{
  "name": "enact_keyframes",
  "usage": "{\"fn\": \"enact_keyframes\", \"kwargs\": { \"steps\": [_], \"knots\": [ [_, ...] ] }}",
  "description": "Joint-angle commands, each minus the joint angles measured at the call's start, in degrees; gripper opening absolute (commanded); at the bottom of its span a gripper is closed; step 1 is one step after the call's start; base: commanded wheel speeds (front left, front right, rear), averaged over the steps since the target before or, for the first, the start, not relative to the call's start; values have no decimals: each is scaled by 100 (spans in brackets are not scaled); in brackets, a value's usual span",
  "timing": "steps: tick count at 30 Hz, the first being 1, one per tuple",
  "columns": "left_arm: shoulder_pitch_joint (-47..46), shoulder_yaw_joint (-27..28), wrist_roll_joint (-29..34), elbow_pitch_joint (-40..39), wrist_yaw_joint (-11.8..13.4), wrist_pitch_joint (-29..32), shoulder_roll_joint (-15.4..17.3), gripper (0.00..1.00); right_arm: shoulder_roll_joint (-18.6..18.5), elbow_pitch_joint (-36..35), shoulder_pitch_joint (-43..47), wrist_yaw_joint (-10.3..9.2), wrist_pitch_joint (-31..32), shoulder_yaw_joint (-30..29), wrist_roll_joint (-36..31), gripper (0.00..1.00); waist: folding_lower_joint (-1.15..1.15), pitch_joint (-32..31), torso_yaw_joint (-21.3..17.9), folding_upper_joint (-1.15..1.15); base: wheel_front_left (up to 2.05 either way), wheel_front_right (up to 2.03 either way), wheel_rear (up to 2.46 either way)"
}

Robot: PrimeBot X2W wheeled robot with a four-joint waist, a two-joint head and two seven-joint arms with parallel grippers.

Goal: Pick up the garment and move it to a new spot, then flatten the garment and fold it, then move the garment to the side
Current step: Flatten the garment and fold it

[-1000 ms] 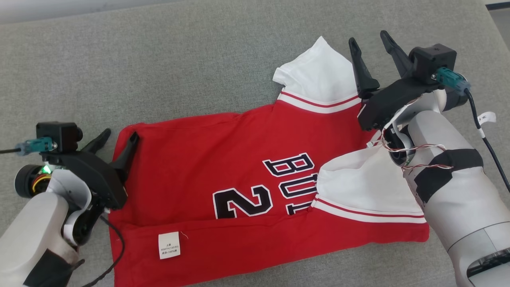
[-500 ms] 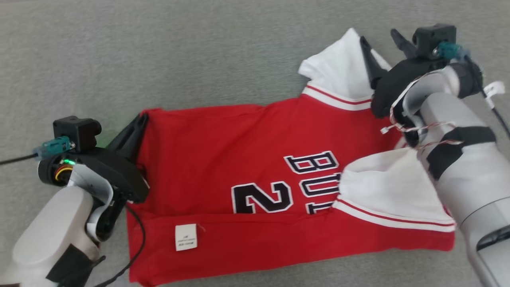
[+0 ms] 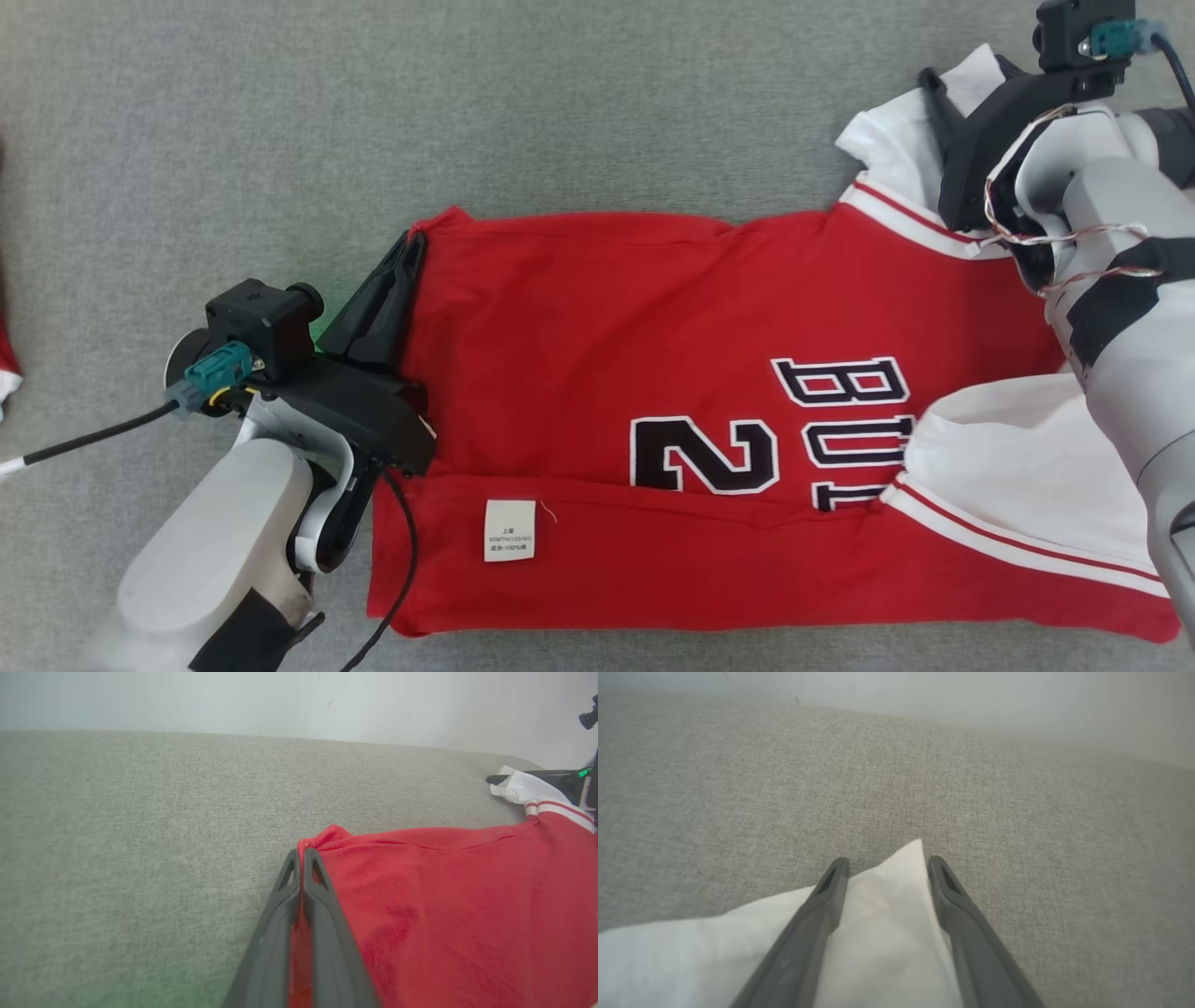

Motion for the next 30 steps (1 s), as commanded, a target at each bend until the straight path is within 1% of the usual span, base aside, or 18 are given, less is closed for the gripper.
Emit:
{"fn": "enact_keyframes", "kwargs": {
  "steps": [1,3,5,10,14,19,23,29,30],
  "knots": [
    [3,7,24,-41,28,-51,-26,0,20,46,-40,-14,96,38,25,0,-1,78,82,-1,0,0,0],
    [-16,19,28,-70,52,-56,-21,0,-10,89,-35,-14,168,49,30,0,-1,88,86,-1,0,0,0],
    [-29,32,33,-62,71,-75,7,0,-11,95,-91,-14,60,47,25,0,-1,64,67,-1,0,0,0],
    [25,125,-42,37,80,-154,54,0,-30,65,-260,-14,-533,82,-110,0,-1,-122,-43,-1,0,0,0],
    [129,203,-96,124,114,-241,85,0,-17,78,-224,-14,-936,92,-144,0,-1,-318,-157,-1,0,0,0],
    [276,219,-147,153,138,-257,106,0,28,-42,45,-14,-1375,68,56,0,-1,-554,-278,-1,0,0,0],
    [431,207,-186,165,175,-266,130,0,53,-423,409,-14,-1604,108,342,0,-1,-771,-381,-1,0,0,0],
    [774,281,-269,78,290,-297,223,0,-229,-1619,1440,-15,-1760,210,1045,0,-1,-1119,-548,-1,0,0,0],
    [774,281,-269,78,290,-297,223,0,-229,-1619,1440,-15,-1760,210,1045,0,-1,-1119,-548,-1,0,0,0]
  ]
}}
